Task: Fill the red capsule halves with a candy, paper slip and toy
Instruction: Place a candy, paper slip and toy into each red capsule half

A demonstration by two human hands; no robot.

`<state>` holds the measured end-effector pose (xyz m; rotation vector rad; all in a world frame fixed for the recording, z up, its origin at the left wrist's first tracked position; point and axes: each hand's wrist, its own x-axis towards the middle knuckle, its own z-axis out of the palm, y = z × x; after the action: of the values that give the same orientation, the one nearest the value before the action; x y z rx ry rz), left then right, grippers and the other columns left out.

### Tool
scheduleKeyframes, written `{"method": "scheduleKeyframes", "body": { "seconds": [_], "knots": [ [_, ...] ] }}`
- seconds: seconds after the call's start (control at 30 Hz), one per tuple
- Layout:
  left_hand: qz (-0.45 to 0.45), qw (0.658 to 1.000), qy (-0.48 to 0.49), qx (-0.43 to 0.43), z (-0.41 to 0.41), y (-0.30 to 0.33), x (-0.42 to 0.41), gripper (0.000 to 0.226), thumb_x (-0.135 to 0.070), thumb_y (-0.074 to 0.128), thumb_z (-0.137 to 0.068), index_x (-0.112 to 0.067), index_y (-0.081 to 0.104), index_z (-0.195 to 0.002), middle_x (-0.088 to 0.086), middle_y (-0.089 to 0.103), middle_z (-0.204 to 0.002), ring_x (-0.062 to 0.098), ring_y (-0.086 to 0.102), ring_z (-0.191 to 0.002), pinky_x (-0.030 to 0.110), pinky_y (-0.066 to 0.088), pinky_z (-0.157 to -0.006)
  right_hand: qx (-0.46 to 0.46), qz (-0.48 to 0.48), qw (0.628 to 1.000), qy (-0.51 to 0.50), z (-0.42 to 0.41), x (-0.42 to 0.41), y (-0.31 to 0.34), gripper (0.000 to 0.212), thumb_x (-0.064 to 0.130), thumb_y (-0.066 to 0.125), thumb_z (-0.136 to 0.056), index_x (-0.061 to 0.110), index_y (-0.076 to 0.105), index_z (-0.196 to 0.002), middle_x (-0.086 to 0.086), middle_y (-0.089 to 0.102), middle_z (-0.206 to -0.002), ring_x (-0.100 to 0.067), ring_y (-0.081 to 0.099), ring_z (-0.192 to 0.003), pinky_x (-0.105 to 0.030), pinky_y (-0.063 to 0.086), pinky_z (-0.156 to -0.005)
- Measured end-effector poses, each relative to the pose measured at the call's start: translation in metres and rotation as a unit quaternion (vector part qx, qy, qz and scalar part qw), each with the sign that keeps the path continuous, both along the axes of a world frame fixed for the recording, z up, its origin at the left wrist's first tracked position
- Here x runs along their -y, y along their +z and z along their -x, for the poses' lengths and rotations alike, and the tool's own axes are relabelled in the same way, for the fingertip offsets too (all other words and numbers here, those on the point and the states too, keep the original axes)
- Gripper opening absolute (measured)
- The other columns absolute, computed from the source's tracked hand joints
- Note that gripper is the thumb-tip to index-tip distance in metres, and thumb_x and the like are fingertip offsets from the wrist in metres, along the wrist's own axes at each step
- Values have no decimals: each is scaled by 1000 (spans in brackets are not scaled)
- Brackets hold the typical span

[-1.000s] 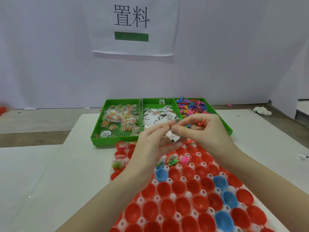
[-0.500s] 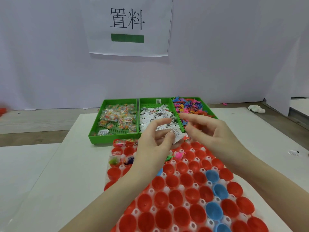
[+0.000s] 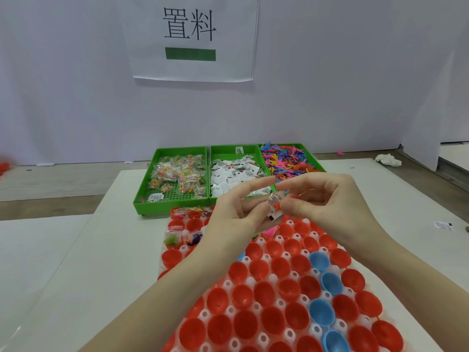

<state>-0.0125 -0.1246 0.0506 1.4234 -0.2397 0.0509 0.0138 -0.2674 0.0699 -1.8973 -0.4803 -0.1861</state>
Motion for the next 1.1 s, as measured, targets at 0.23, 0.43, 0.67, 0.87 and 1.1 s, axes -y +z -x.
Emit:
{"method": "scheduleKeyframes", "body": {
  "seconds": [0.23, 0.43, 0.67, 0.87, 1.1],
  "knots": [
    [-104, 993, 50, 41, -15, 8, 3, 54, 7, 44, -92, -26, 43, -134, -3, 69, -87, 21, 62, -85, 37, 53, -81, 71, 134, 986, -72, -15, -5, 3, 33, 19, 80, -65, 22, 72, -97, 16, 62, -77, -3, 62, -71, -14, 50, -66],
    [-84, 995, 51, -12, -36, -3, 12, 60, -3, 37, -97, -36, 21, -144, 2, 53, -123, 13, 57, -100, 30, 48, -85, 62, 96, 992, -61, -30, -2, -5, 19, 11, 77, -70, 21, 73, -86, 16, 65, -70, 2, 64, -70, -13, 52, -70],
    [-448, 889, 61, 79, -50, -37, 8, 36, -22, 43, -96, -20, 47, -132, -1, 56, -122, 12, 52, -110, 25, 41, -91, -7, 167, 984, -60, -53, 24, -37, 9, 6, 76, -72, 12, 71, -77, -8, 70, -74, -17, 64, -68, -22, 52, -66],
    [-676, 713, 54, 179, -53, -63, 5, 39, -40, 40, -95, -22, 49, -129, -5, 52, -134, 12, 27, -137, 31, 13, -109, -7, 247, 968, -44, -62, 25, -61, 13, 7, 76, -72, 19, 70, -74, 2, 65, -72, -11, 60, -66, -15, 47, -62],
    [-697, 666, 80, 253, -55, -69, 5, 35, -37, 38, -95, -18, 58, -116, -3, 62, -118, 16, 39, -127, 31, 14, -106, 16, 403, 914, 30, -69, 16, -66, 17, 12, 76, -71, 16, 76, -87, 11, 50, -75, -9, 45, -78, -17, 37, -65]
  ]
}}
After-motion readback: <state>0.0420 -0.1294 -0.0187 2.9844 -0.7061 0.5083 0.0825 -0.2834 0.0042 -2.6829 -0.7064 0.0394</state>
